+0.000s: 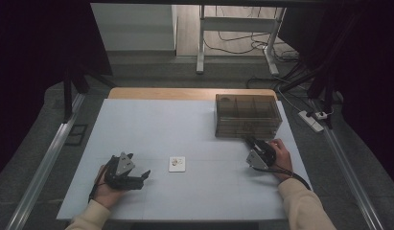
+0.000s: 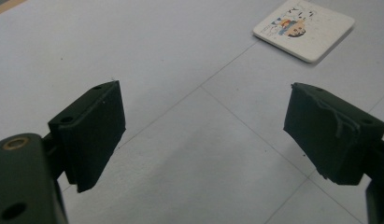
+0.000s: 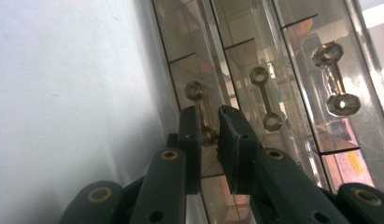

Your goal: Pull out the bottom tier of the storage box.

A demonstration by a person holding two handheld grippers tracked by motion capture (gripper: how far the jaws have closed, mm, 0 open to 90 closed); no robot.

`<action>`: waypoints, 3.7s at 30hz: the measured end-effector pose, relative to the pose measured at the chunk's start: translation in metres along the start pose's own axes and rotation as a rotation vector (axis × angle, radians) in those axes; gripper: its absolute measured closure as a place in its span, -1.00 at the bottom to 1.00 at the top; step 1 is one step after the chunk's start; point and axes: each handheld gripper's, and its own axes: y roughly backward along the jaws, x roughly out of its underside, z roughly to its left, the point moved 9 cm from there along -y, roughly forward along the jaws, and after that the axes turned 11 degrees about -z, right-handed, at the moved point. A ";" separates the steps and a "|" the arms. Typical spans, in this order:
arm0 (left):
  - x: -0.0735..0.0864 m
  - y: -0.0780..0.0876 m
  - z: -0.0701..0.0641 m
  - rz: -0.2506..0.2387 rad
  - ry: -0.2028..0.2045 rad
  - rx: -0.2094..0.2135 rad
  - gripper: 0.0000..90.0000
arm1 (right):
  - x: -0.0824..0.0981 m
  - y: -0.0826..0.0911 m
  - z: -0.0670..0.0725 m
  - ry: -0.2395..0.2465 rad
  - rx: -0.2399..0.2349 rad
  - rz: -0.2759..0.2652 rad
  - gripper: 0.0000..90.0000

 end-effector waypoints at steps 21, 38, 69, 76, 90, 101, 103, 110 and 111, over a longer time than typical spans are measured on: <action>-0.001 0.000 0.001 -0.002 -0.002 -0.002 -0.72 | -0.002 0.008 0.000 -0.100 0.000 0.034 0.53; -0.002 0.001 0.001 -0.009 0.000 0.003 -0.72 | -0.004 0.008 -0.019 -0.278 -0.107 0.100 0.23; -0.003 0.002 0.000 -0.015 -0.004 0.005 -0.72 | -0.010 -0.004 -0.015 -0.247 -0.206 0.134 0.15; -0.003 0.002 0.001 -0.016 -0.005 0.006 -0.72 | -0.013 -0.008 -0.014 -0.210 -0.215 0.141 0.16; -0.003 0.003 0.000 -0.020 -0.004 0.006 -0.72 | -0.007 -0.012 -0.011 -0.215 -0.232 0.161 0.14; -0.003 0.003 0.000 -0.021 -0.002 0.009 -0.72 | -0.007 -0.011 -0.014 -0.208 -0.254 0.164 0.23; -0.003 0.003 0.000 -0.021 -0.002 0.008 -0.72 | -0.007 -0.011 -0.013 -0.209 -0.258 0.169 0.23; -0.005 0.004 -0.002 -0.034 0.021 0.024 -0.72 | -0.009 -0.013 -0.012 -0.157 -0.264 0.157 0.18; -0.006 0.004 -0.002 -0.036 0.022 0.025 -0.72 | -0.009 -0.013 -0.012 -0.173 -0.255 0.163 0.18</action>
